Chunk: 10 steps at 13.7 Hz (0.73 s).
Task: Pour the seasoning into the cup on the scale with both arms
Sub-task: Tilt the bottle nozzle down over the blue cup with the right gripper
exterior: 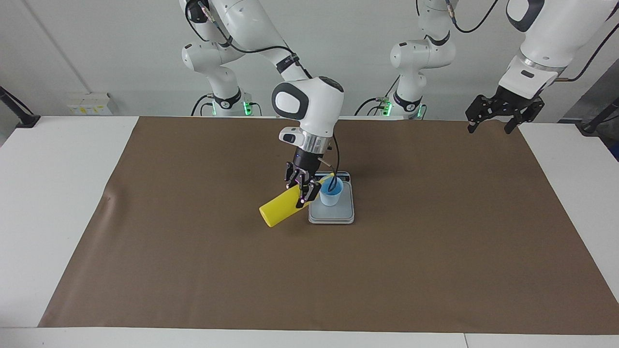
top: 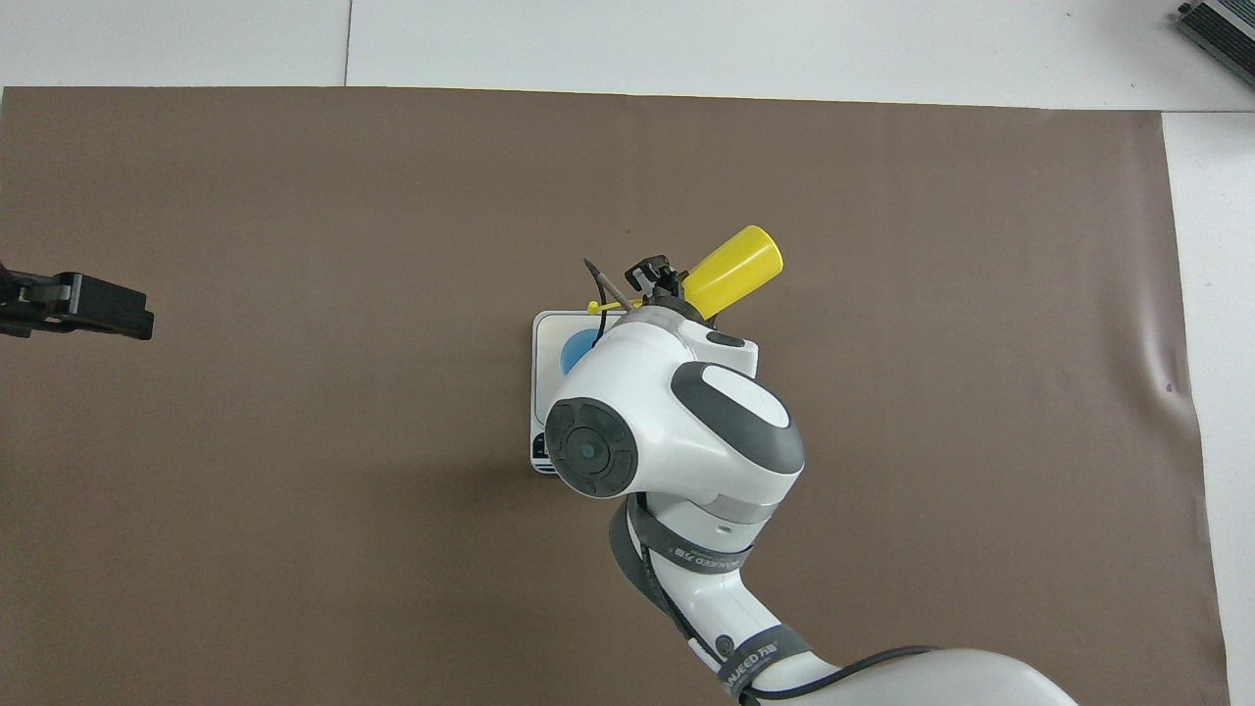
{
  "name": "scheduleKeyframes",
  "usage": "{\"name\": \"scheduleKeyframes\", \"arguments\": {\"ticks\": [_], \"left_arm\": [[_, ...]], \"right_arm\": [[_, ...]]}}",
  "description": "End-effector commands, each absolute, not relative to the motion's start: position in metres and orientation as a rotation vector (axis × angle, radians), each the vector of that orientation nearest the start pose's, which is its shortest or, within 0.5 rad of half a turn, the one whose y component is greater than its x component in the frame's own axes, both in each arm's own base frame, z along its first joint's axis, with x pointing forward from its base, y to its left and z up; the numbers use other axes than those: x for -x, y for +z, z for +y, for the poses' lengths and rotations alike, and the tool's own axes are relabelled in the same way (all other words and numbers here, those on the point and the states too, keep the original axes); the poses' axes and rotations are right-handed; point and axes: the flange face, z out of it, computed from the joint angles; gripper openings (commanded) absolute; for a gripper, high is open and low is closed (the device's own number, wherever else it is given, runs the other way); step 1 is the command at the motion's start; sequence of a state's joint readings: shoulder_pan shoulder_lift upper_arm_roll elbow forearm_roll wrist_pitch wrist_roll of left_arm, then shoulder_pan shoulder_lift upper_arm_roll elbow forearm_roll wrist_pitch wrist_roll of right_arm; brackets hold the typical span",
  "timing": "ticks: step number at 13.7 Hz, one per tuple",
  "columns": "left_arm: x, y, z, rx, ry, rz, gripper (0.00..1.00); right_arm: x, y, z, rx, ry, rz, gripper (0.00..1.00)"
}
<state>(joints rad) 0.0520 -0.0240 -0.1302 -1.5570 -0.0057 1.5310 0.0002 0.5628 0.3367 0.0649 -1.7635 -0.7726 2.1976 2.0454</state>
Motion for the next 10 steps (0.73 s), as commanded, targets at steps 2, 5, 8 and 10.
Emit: {"name": "scheduleKeyframes", "arguments": {"ticks": [2, 5, 8, 10], "left_arm": [[-0.533, 0.642, -0.041, 3.152, 0.016, 0.115, 1.0], [-0.533, 0.642, -0.041, 3.152, 0.016, 0.115, 1.0], [-0.533, 0.642, -0.041, 3.152, 0.016, 0.115, 1.0], [-0.533, 0.642, -0.041, 3.152, 0.016, 0.115, 1.0]], "right_arm": [[-0.558, 0.398, 0.372, 2.685, -1.122, 1.423, 0.05], [-0.564, 0.402, 0.373, 2.688, -1.171, 1.44, 0.05], [-0.568, 0.401, 0.379, 2.67, -1.18, 1.471, 0.05], [-0.561, 0.395, 0.387, 2.688, -1.186, 1.472, 0.05]]}}
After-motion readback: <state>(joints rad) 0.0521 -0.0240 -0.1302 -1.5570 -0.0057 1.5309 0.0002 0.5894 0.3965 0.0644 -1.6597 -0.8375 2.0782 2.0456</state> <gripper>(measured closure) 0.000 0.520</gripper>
